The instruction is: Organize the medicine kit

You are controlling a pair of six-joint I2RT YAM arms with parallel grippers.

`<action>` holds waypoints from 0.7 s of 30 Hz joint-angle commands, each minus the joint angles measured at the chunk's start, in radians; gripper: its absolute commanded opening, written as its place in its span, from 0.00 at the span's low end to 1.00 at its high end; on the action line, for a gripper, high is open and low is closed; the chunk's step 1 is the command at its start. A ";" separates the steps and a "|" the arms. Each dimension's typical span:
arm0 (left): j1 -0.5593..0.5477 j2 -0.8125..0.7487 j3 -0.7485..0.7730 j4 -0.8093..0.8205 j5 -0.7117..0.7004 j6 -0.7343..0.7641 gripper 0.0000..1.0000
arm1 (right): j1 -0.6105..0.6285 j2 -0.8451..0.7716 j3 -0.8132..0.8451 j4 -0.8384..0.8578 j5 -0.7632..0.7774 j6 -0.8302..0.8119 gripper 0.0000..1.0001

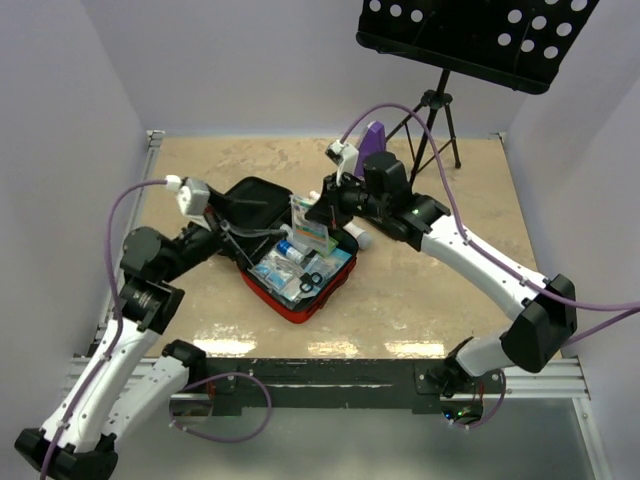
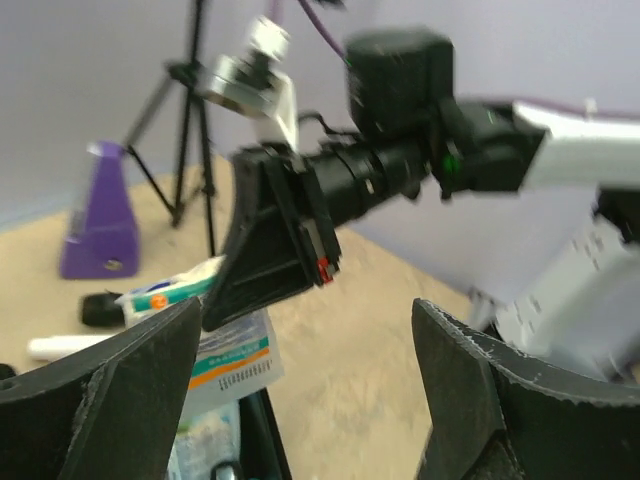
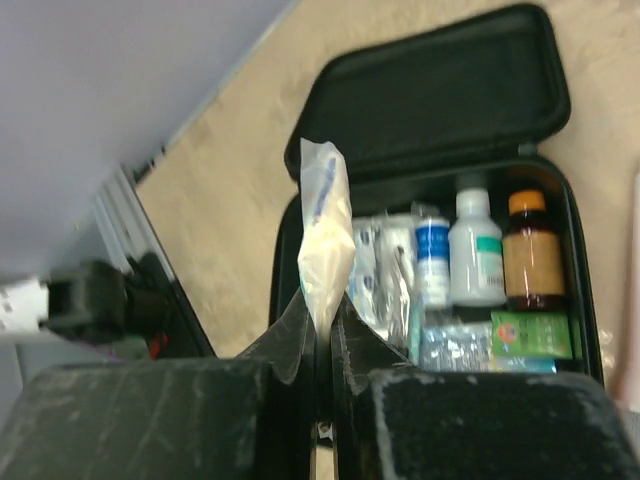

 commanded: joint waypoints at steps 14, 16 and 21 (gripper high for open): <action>-0.001 0.195 -0.054 0.340 0.638 -0.061 0.83 | 0.139 -0.291 -0.057 -0.215 -0.191 -0.255 0.00; 0.000 0.212 -0.028 0.315 0.627 -0.039 0.83 | 0.159 -0.292 -0.054 -0.224 -0.166 -0.253 0.00; -0.001 0.231 0.037 0.264 0.590 0.028 0.84 | 0.168 -0.292 -0.050 -0.239 -0.143 -0.255 0.00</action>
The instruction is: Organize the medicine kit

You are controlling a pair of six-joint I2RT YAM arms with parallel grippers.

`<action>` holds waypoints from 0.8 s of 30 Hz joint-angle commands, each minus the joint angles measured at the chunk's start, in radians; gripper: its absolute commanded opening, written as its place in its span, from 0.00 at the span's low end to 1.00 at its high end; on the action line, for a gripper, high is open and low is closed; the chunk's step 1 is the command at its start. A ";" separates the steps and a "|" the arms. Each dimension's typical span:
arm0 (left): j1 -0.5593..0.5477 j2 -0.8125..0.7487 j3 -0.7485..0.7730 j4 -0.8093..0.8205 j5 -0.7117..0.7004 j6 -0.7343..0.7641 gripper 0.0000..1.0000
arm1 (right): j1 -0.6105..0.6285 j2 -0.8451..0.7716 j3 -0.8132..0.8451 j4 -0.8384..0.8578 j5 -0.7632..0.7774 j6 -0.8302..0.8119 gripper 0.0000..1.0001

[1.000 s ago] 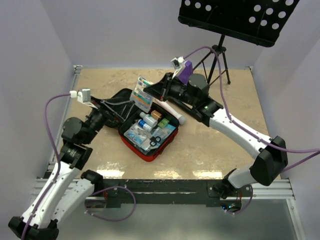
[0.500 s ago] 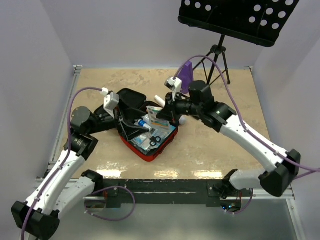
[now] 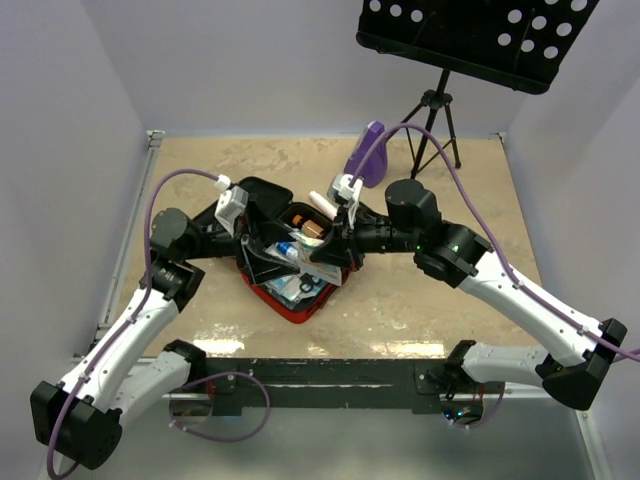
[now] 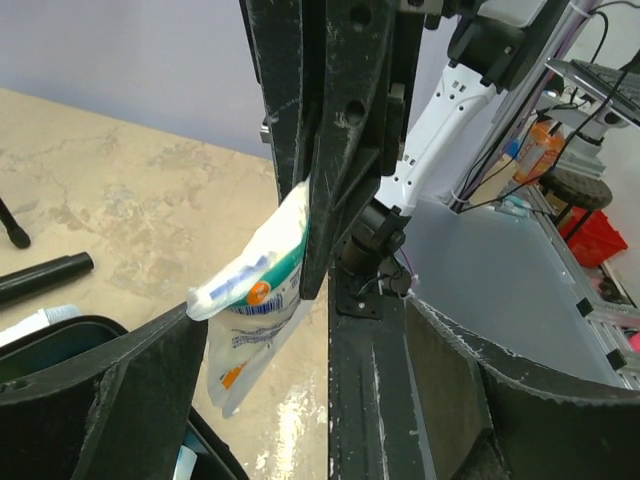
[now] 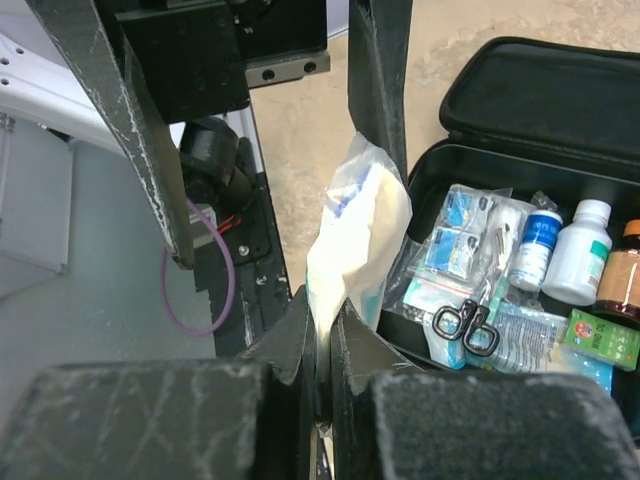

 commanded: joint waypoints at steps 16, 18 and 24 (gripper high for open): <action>-0.021 0.052 0.149 -0.166 -0.033 0.231 0.82 | 0.009 0.002 0.043 -0.038 0.024 -0.029 0.00; -0.026 0.052 0.144 -0.180 -0.042 0.243 0.79 | 0.009 0.005 0.052 -0.038 0.022 -0.031 0.00; -0.044 0.076 0.133 -0.183 -0.033 0.248 0.61 | 0.009 0.014 0.077 -0.036 0.016 -0.029 0.00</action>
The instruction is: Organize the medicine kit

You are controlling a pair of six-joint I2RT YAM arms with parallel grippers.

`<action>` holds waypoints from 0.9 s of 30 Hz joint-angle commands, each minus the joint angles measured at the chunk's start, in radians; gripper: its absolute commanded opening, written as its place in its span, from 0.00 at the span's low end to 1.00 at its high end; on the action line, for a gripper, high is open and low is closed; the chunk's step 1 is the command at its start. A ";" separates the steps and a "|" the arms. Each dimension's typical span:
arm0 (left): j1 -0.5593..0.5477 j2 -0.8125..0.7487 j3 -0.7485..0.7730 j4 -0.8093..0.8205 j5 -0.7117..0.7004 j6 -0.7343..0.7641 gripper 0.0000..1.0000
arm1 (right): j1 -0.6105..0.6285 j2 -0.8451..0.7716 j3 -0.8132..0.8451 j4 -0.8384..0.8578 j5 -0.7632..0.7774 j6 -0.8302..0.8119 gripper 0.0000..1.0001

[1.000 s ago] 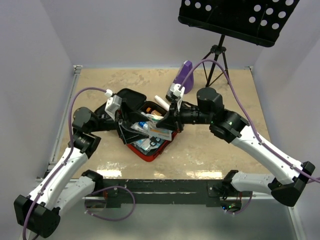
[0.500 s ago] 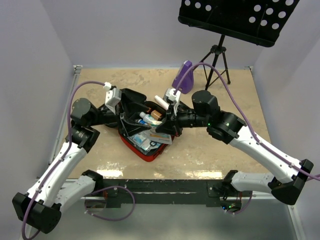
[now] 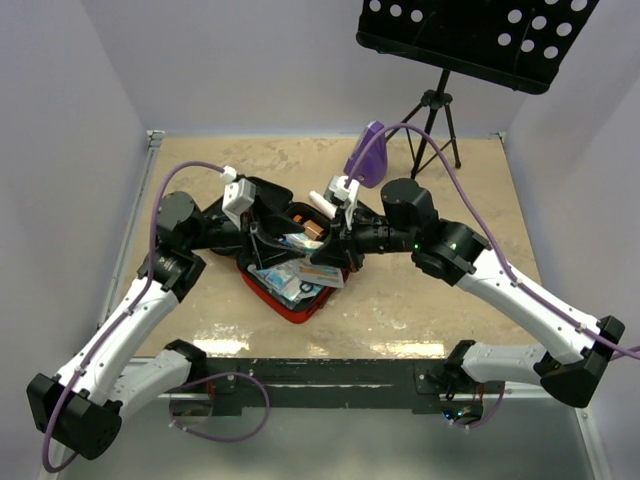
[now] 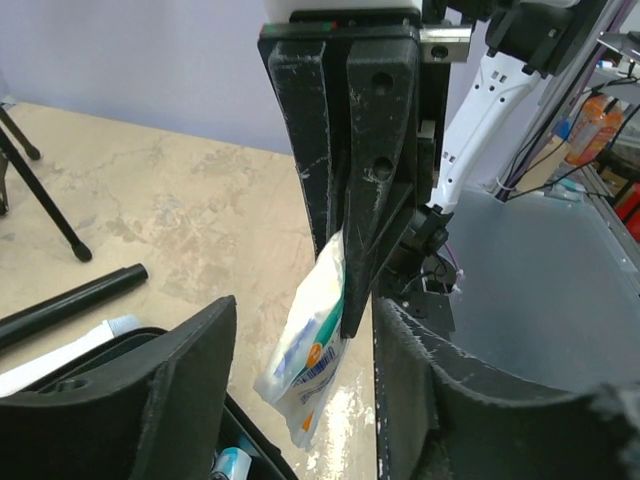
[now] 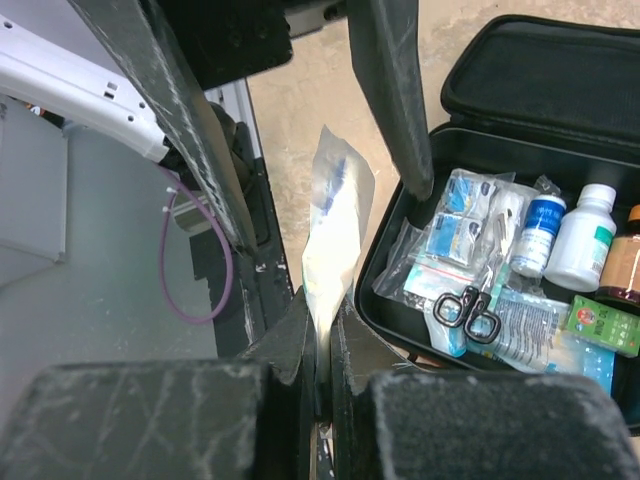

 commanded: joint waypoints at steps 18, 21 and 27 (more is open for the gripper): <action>-0.033 0.005 -0.005 -0.036 -0.001 0.067 0.03 | 0.005 0.015 0.094 0.021 0.054 -0.006 0.25; -0.033 -0.011 -0.020 0.005 -0.026 0.037 0.00 | 0.005 -0.010 0.076 0.068 0.092 0.032 0.45; -0.032 -0.086 -0.101 0.189 -0.157 -0.116 0.00 | 0.000 -0.079 0.013 0.198 0.301 0.142 0.55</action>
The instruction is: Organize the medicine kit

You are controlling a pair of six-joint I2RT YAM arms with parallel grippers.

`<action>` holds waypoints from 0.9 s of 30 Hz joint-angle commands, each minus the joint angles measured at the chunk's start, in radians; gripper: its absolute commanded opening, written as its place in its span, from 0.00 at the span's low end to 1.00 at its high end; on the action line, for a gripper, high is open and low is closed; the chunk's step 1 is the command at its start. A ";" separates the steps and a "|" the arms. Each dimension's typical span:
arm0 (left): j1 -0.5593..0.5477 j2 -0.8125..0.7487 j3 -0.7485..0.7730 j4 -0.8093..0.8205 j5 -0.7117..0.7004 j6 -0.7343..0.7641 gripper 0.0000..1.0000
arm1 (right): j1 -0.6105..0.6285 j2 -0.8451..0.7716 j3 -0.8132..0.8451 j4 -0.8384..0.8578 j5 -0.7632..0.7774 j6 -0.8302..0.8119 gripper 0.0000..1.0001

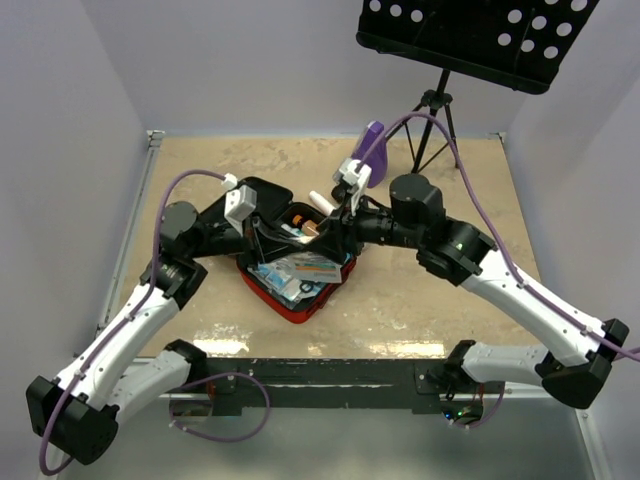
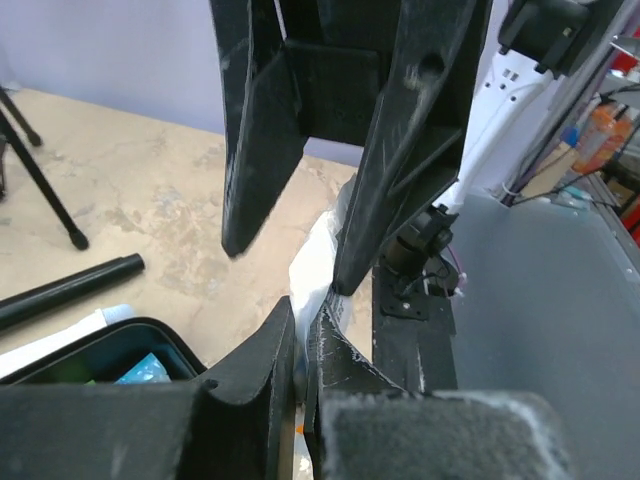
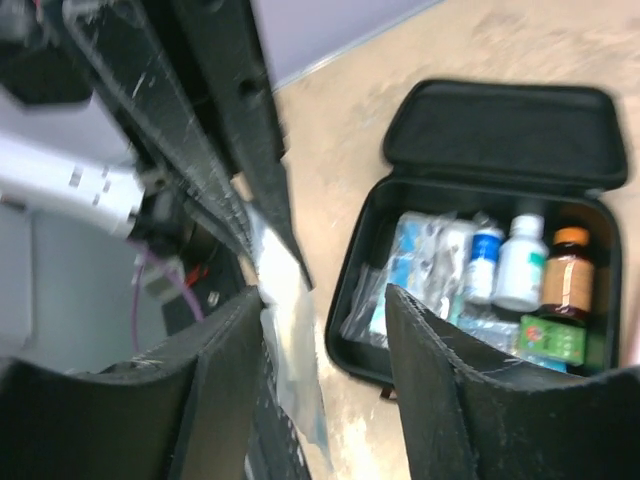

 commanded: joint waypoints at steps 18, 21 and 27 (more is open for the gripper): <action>-0.003 -0.220 -0.272 0.575 -0.784 -0.685 0.00 | -0.011 -0.216 -0.400 0.770 0.275 0.413 0.59; -0.002 -0.217 -0.285 0.597 -0.794 -0.726 0.00 | -0.012 -0.184 -0.411 0.857 0.244 0.444 0.60; -0.003 -0.203 -0.294 0.635 -0.774 -0.752 0.00 | -0.011 -0.104 -0.390 0.955 0.183 0.479 0.59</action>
